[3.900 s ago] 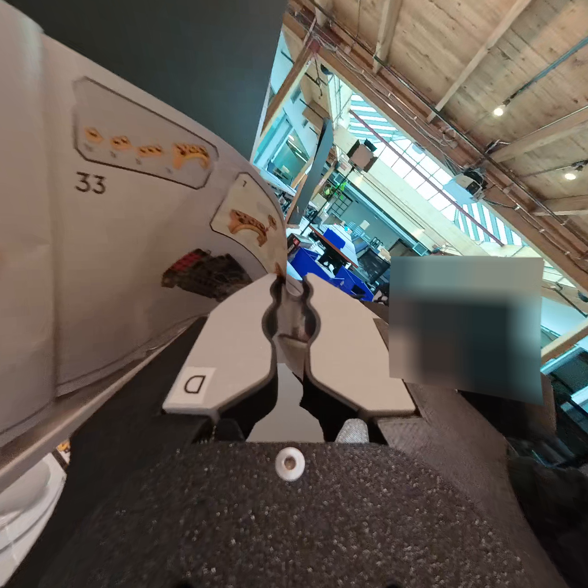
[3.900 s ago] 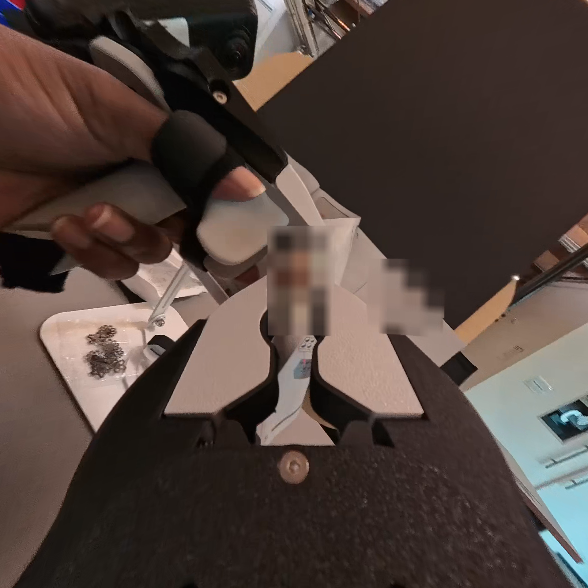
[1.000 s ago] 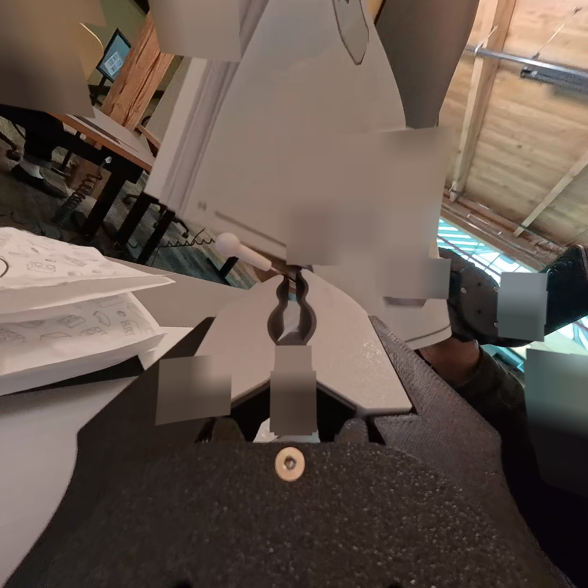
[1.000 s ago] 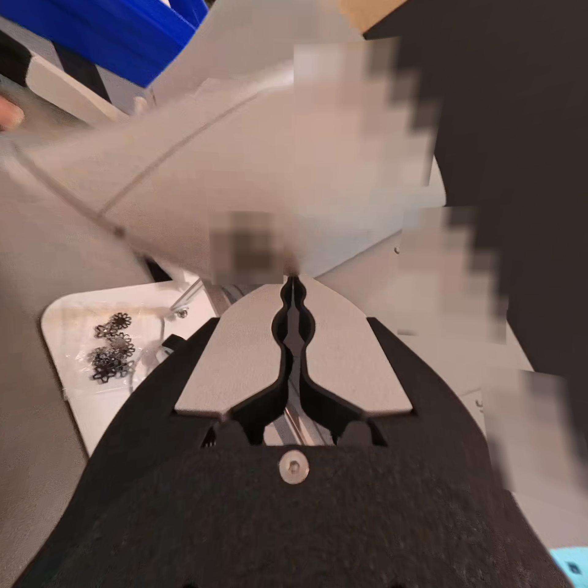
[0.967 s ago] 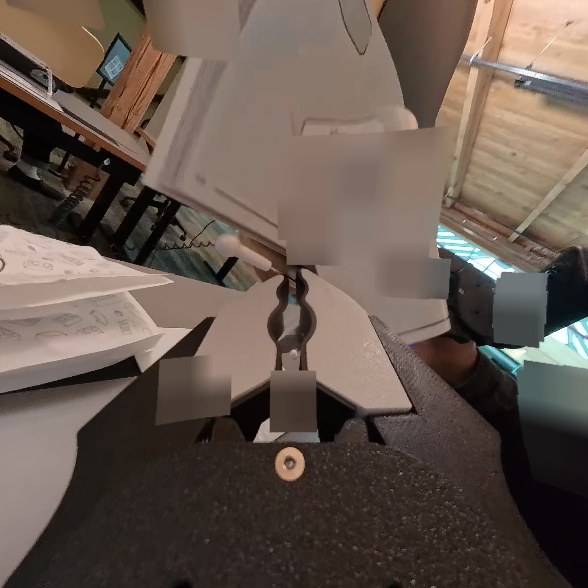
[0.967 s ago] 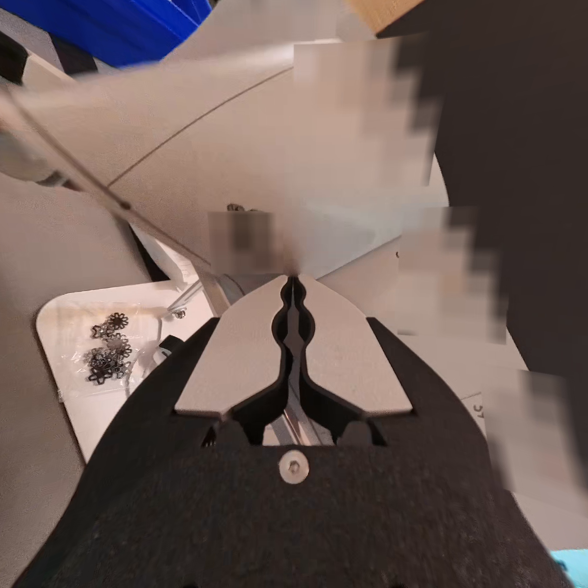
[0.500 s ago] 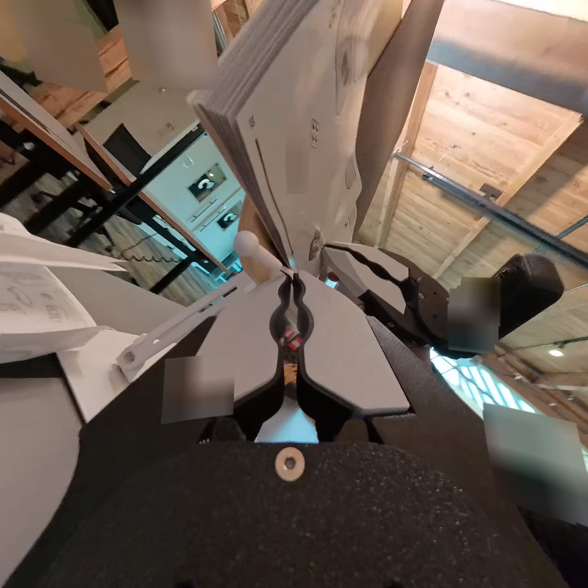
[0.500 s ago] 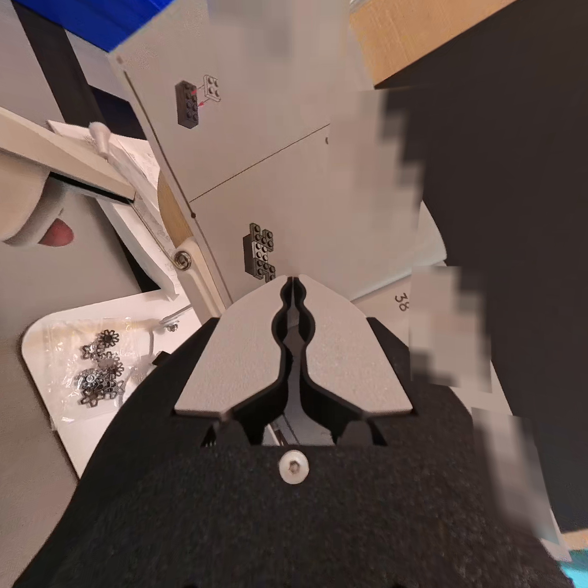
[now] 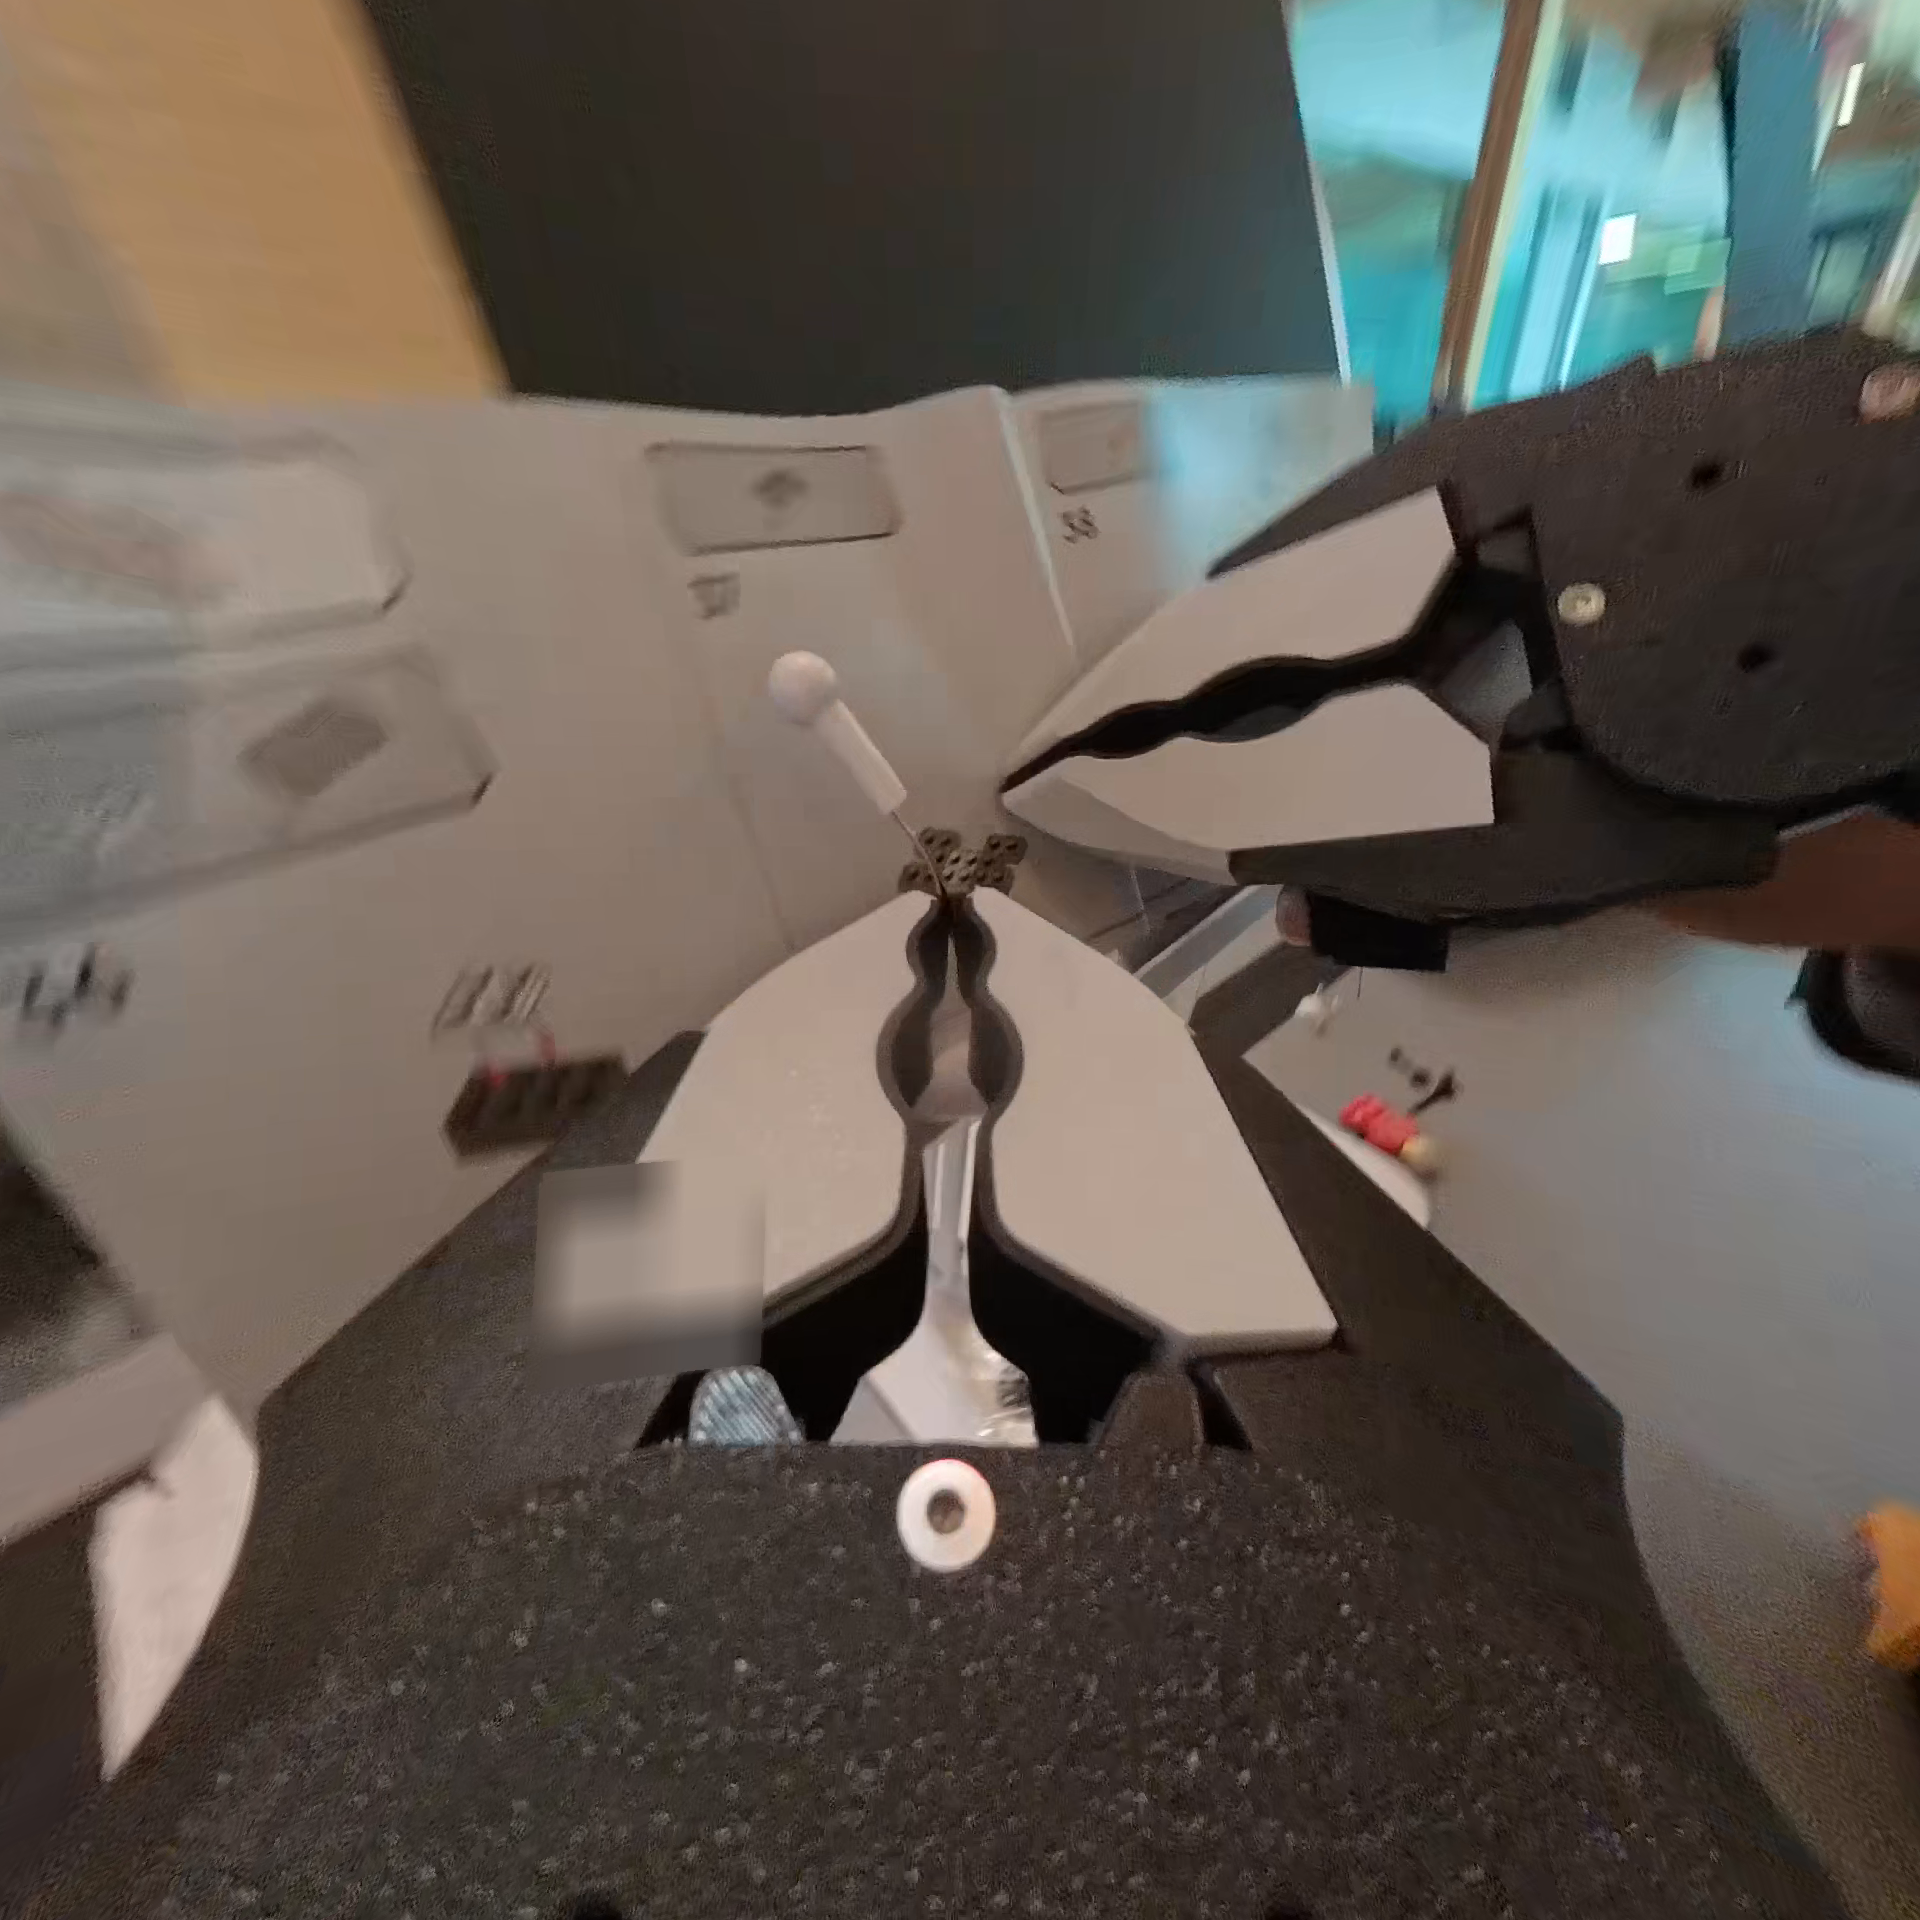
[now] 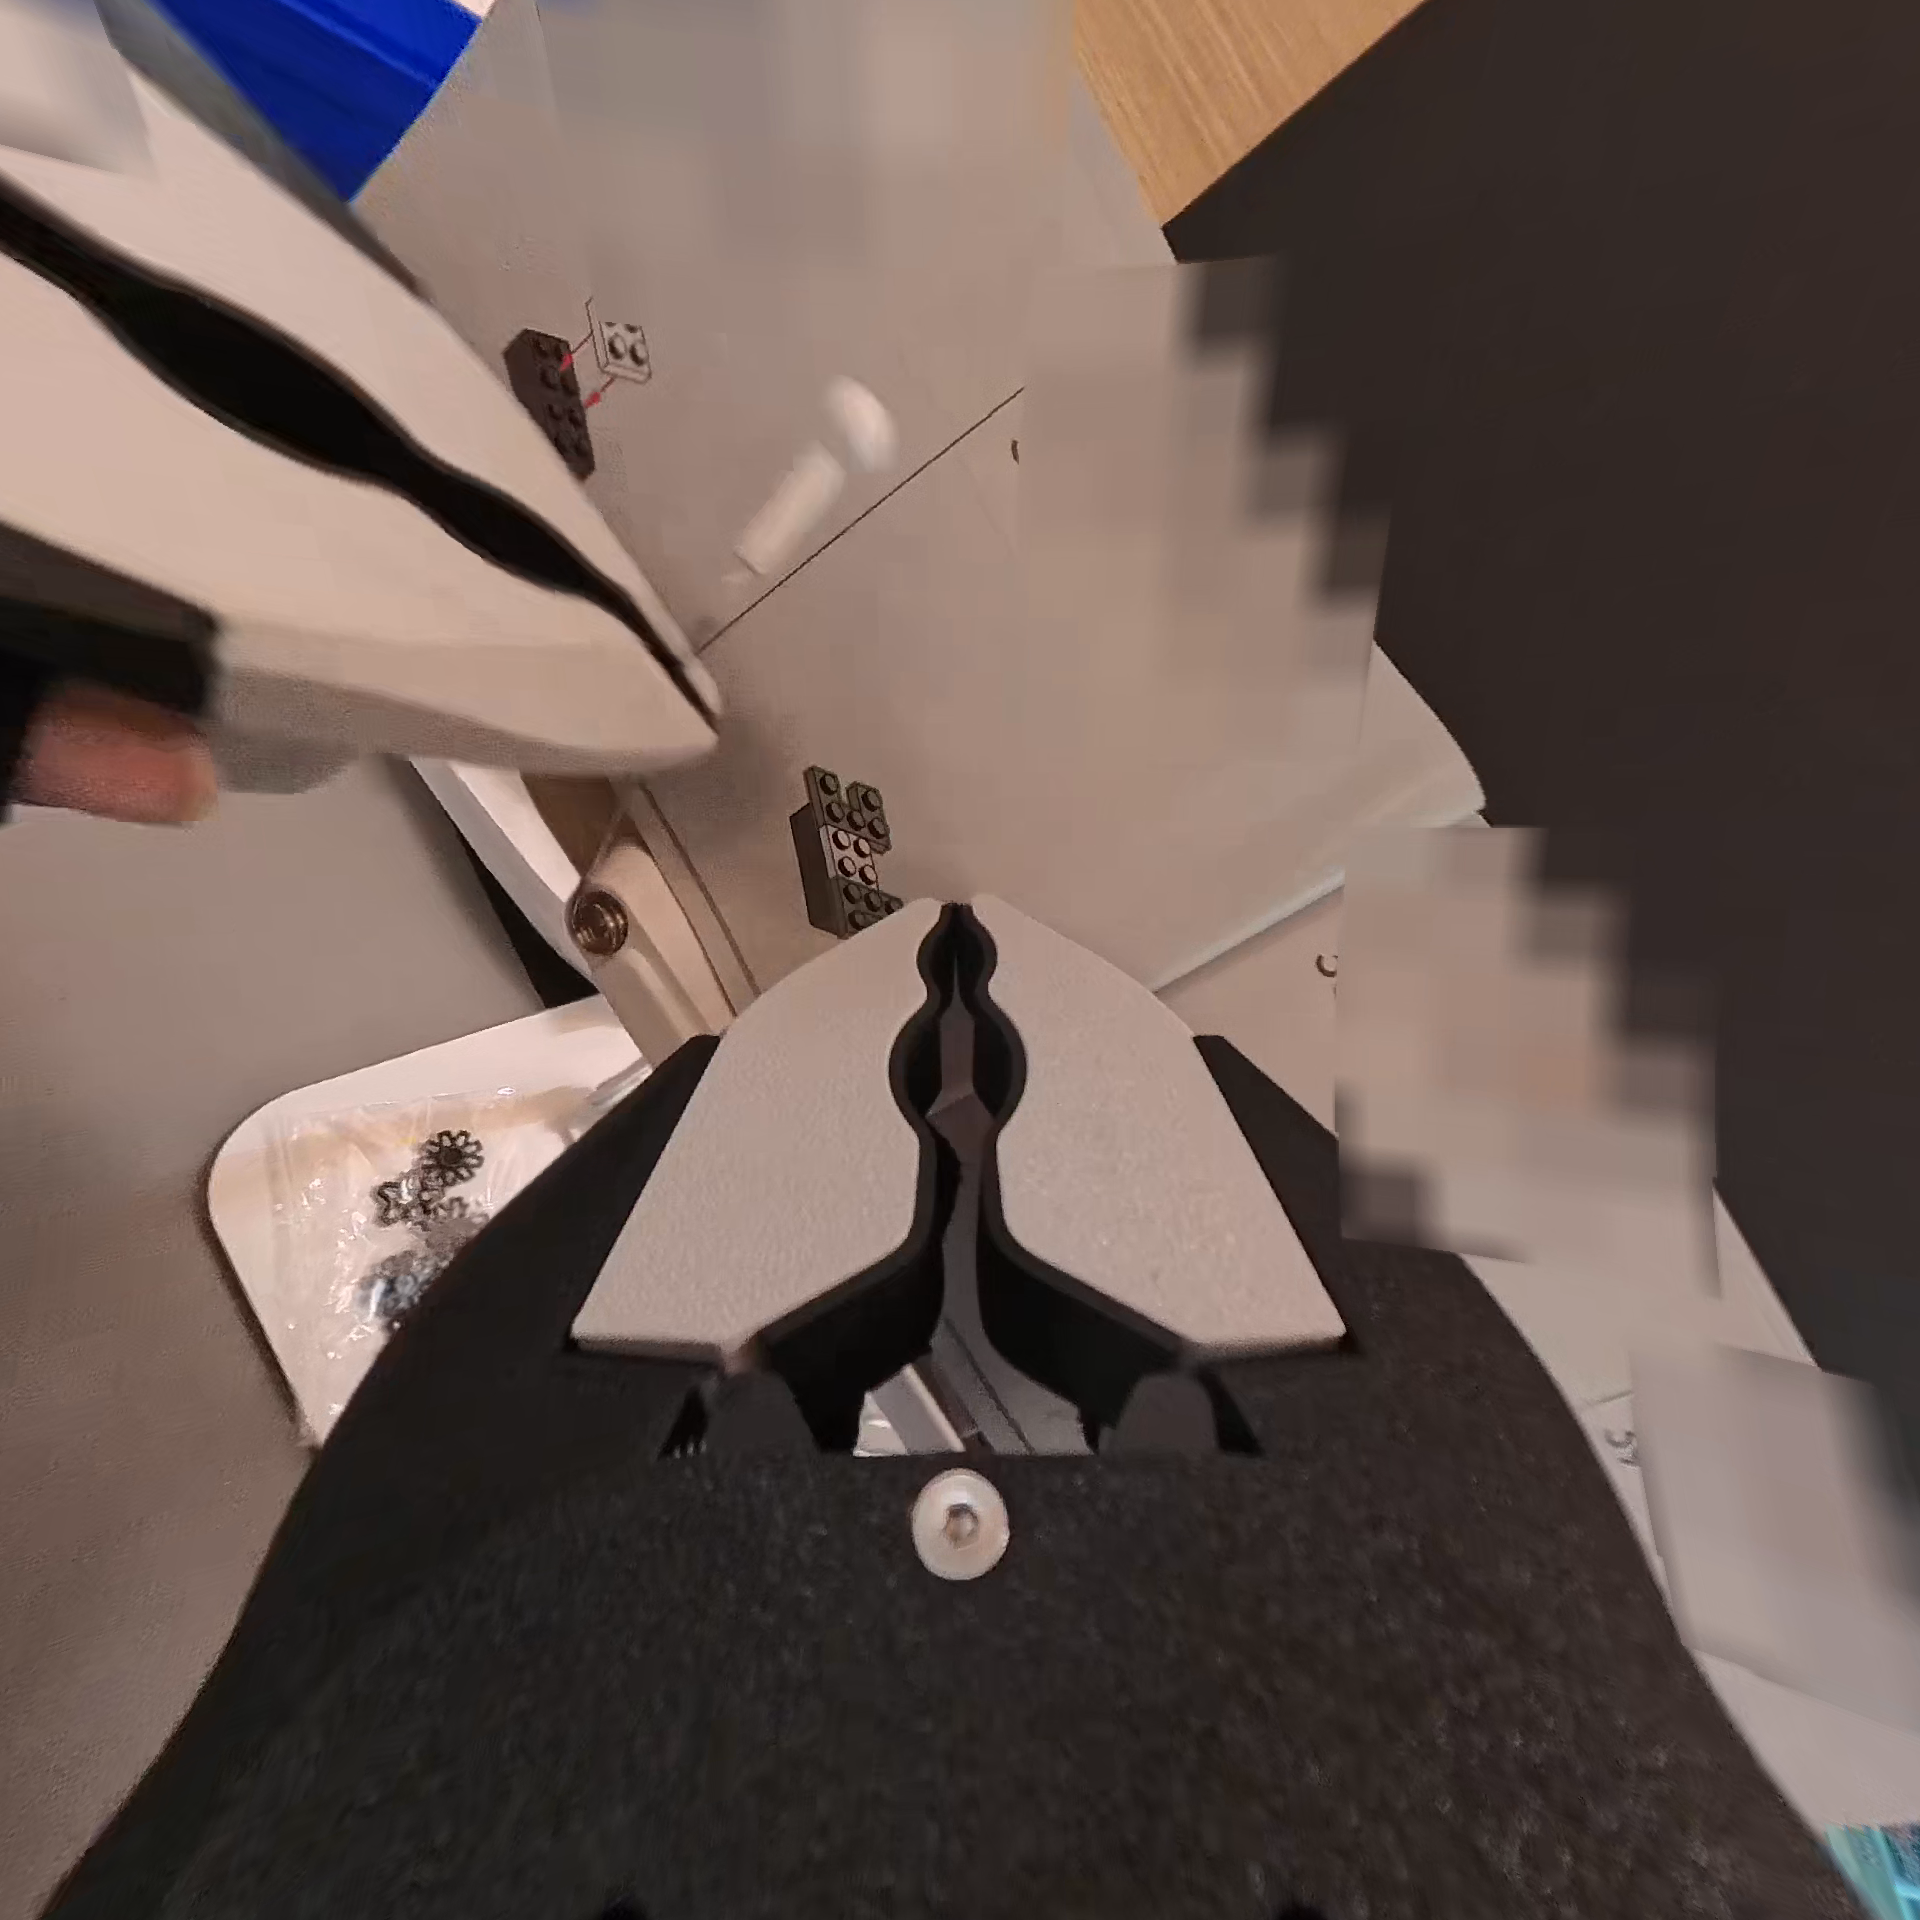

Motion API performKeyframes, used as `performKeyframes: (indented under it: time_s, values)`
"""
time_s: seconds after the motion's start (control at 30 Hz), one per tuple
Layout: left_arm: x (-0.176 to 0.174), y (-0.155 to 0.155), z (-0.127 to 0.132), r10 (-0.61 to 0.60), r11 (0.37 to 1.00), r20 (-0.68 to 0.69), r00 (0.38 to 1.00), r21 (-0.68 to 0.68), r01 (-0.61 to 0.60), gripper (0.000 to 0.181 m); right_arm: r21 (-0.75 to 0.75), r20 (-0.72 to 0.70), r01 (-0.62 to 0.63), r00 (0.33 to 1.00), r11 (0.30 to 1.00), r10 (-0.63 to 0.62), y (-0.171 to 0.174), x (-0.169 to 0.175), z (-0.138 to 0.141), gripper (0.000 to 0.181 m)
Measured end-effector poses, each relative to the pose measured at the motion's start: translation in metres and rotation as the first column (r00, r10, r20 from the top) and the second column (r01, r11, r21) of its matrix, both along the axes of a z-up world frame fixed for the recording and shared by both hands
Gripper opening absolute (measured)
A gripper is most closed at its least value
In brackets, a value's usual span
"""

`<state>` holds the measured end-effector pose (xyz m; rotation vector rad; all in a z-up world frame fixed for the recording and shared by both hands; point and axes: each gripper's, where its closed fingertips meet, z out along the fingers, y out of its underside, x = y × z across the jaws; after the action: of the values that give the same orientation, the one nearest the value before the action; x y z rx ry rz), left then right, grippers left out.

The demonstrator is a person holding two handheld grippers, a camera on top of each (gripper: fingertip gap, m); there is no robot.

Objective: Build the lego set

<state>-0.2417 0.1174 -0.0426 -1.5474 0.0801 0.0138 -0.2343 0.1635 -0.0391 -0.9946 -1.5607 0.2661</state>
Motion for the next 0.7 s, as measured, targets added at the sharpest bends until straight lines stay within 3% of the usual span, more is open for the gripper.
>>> performKeyframes:
  time_s: [0.1,0.23,0.5,0.7]
  values:
    - [0.014,0.017,0.0,-0.049,0.989,-0.238,0.97,-0.146,0.014,0.001,-0.036,-0.028,-0.012,1.0,0.999,0.011,-0.001,0.0,0.0,0.0]
    - [0.021,0.028,-0.006,-0.109,0.961,-0.519,0.848,-0.274,-0.044,0.001,-0.087,-0.066,-0.028,0.998,0.996,0.023,-0.002,0.002,-0.003,0.0]
    - [0.028,0.034,-0.015,-0.247,0.906,-0.57,0.784,-0.423,-0.022,0.001,-0.144,-0.132,-0.062,0.99,0.988,0.043,-0.006,0.027,-0.005,0.0]
    - [0.027,0.035,-0.016,-0.231,0.897,-0.525,0.819,-0.441,-0.03,0.001,-0.148,-0.168,-0.013,0.986,0.989,-0.012,0.02,0.05,-0.003,0.0]
